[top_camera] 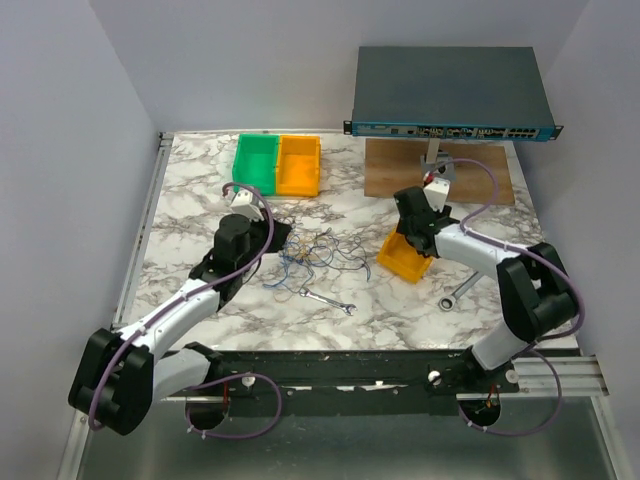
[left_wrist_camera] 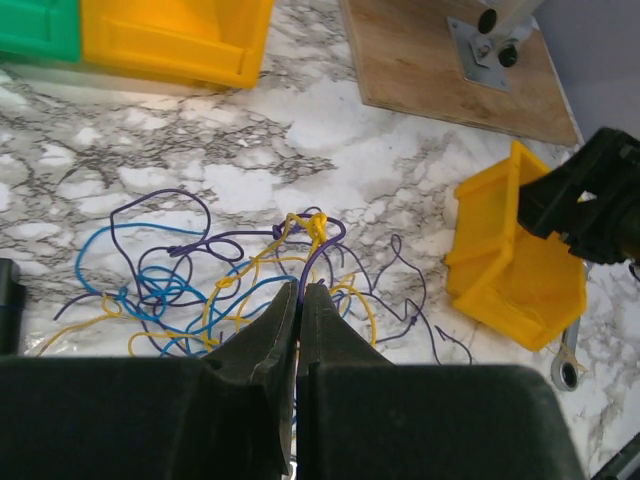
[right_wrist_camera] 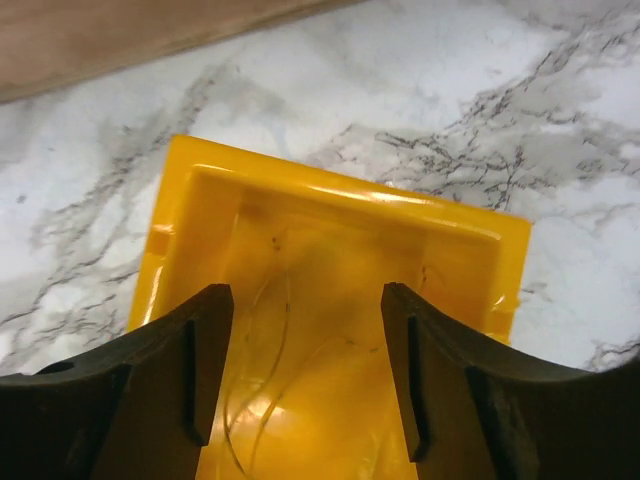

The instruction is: Untangle the cables

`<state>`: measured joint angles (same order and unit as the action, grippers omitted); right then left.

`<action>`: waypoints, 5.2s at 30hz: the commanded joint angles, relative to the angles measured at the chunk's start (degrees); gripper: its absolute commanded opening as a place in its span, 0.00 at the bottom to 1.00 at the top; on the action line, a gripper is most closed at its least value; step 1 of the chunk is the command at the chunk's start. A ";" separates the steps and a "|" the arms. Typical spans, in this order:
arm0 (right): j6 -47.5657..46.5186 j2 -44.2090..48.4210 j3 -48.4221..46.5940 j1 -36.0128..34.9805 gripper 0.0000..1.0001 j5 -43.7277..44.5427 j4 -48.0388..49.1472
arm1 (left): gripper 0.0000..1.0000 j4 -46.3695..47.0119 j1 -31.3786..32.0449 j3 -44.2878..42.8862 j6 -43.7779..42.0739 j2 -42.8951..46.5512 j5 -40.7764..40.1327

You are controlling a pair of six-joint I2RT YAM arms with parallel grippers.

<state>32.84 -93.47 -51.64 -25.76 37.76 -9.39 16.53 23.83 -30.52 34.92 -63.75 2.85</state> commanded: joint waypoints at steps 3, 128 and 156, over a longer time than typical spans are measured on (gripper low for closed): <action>-1.52 8.99 -3.31 0.36 0.75 -2.78 -8.62 | 0.04 2.21 4.36 1.90 -5.31 2.58 -5.15; -10.16 8.89 1.34 -8.08 0.30 -27.08 -13.97 | 0.04 -0.62 4.82 -0.42 -8.07 3.98 -7.55; -8.59 5.22 -7.83 -3.51 0.01 -6.15 -12.39 | 0.04 -0.88 4.82 -0.42 -8.11 4.28 -7.11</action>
<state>24.60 -83.20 -56.29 -30.81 23.62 -23.46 16.36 28.27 -29.56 27.42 -60.03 -3.66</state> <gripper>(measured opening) 0.039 0.047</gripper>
